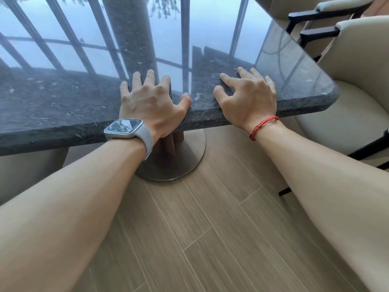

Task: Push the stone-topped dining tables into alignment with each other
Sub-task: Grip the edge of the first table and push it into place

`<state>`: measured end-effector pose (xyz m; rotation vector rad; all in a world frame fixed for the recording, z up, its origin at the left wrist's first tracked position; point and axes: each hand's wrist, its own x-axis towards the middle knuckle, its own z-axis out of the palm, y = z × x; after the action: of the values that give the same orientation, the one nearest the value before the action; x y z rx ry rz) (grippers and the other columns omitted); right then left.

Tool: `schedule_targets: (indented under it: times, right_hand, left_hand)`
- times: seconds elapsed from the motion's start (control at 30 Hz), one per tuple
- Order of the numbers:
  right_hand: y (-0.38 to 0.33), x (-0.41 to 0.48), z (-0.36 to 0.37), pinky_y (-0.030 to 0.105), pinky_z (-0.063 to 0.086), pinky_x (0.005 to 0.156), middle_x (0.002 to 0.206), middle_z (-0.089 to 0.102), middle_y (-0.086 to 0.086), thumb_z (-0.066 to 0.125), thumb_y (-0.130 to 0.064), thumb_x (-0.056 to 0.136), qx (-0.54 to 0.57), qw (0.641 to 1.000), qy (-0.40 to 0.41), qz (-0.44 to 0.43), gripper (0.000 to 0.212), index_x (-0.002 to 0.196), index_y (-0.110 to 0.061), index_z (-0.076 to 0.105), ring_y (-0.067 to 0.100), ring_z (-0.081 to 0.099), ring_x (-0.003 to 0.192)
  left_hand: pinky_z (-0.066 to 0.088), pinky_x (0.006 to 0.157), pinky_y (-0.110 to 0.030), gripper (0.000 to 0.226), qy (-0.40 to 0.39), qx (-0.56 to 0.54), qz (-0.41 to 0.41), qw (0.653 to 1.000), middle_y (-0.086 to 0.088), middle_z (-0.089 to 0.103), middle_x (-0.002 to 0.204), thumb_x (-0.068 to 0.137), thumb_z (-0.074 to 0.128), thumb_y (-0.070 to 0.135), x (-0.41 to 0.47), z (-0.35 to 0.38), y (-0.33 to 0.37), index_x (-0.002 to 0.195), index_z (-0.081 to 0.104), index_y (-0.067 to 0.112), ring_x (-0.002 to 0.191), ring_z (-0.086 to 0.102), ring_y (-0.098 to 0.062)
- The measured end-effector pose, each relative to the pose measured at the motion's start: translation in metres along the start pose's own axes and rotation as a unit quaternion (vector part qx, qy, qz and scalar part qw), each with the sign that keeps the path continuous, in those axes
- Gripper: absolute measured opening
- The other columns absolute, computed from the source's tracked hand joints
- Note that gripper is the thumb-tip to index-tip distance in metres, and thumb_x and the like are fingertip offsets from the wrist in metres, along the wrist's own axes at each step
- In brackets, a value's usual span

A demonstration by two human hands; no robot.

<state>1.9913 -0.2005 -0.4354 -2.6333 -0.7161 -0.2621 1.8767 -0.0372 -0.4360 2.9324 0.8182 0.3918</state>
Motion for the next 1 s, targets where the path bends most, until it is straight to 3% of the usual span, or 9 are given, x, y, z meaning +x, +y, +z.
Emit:
schedule_targets:
  times: [0.27, 0.47, 0.53, 0.7, 0.93, 1.0]
  right_hand:
    - [-0.007, -0.001, -0.005, 0.063, 0.009, 0.122, 0.16, 0.04, 0.008, 0.043, -0.052, 0.097, -0.029, 0.998, -0.047, 0.021, 0.049, 0.143, -0.038, 0.053, 0.034, 0.025, 0.151]
    - [-0.034, -0.011, -0.027, 0.066, 0.009, 0.12, 0.161, 0.033, 0.015, 0.046, -0.056, 0.096, -0.012, 0.987, -0.14, 0.077, 0.058, 0.151, -0.037, 0.041, 0.037, 0.019, 0.152]
    - [-0.045, -0.02, -0.036, 0.064, 0.018, 0.119, 0.155, 0.042, 0.013, 0.047, -0.06, 0.094, 0.026, 0.986, -0.146, 0.081, 0.067, 0.155, -0.035, 0.033, 0.036, 0.028, 0.149]
    - [-0.071, -0.04, -0.069, 0.049, 0.043, 0.108, 0.143, 0.05, 0.014, 0.054, -0.057, 0.095, 0.152, 0.974, -0.15, 0.082, 0.072, 0.158, -0.035, 0.025, 0.03, 0.055, 0.125]
    - [-0.096, -0.071, -0.127, 0.04, 0.041, 0.109, 0.143, 0.05, 0.008, 0.052, -0.053, 0.1, 0.27, 0.947, -0.159, 0.071, 0.058, 0.153, -0.04, 0.035, 0.021, 0.053, 0.126]
    - [-0.102, -0.077, -0.139, 0.036, 0.04, 0.107, 0.141, 0.052, 0.006, 0.05, -0.053, 0.101, 0.299, 0.938, -0.165, 0.065, 0.054, 0.152, -0.041, 0.037, 0.02, 0.054, 0.125]
  left_hand:
    - [0.019, 0.122, -0.06, 0.08, -0.019, -0.019, -0.004, 1.0, -0.016, 0.038, 0.162, 0.087, 0.03, 0.069, -0.002, -0.003, -0.001, 0.147, 0.051, 0.022, 0.151, 0.028, -0.04]
    - [0.008, 0.127, -0.051, 0.074, -0.045, -0.143, -0.012, 0.989, -0.008, 0.039, 0.164, 0.084, 0.038, 0.068, -0.006, -0.017, -0.008, 0.142, 0.059, 0.028, 0.155, 0.023, -0.029]
    - [0.008, 0.128, -0.047, 0.065, -0.064, -0.218, -0.021, 0.974, -0.005, 0.043, 0.161, 0.087, 0.046, 0.064, -0.006, -0.025, -0.014, 0.136, 0.064, 0.026, 0.155, 0.025, -0.026]
    - [0.034, 0.117, -0.032, 0.063, -0.101, -0.413, -0.028, 0.905, -0.003, 0.06, 0.141, 0.084, 0.053, 0.053, -0.033, -0.06, -0.021, 0.133, 0.066, 0.016, 0.135, 0.051, -0.018]
    - [0.043, 0.105, -0.019, 0.057, -0.098, -0.507, -0.059, 0.854, 0.01, 0.06, 0.136, 0.088, 0.051, 0.059, -0.088, -0.112, -0.035, 0.133, 0.065, 0.028, 0.125, 0.056, -0.003]
    - [0.043, 0.11, -0.025, 0.055, -0.072, -0.528, -0.081, 0.843, 0.013, 0.06, 0.137, 0.091, 0.047, 0.056, -0.096, -0.137, -0.044, 0.135, 0.064, 0.029, 0.122, 0.055, 0.006]
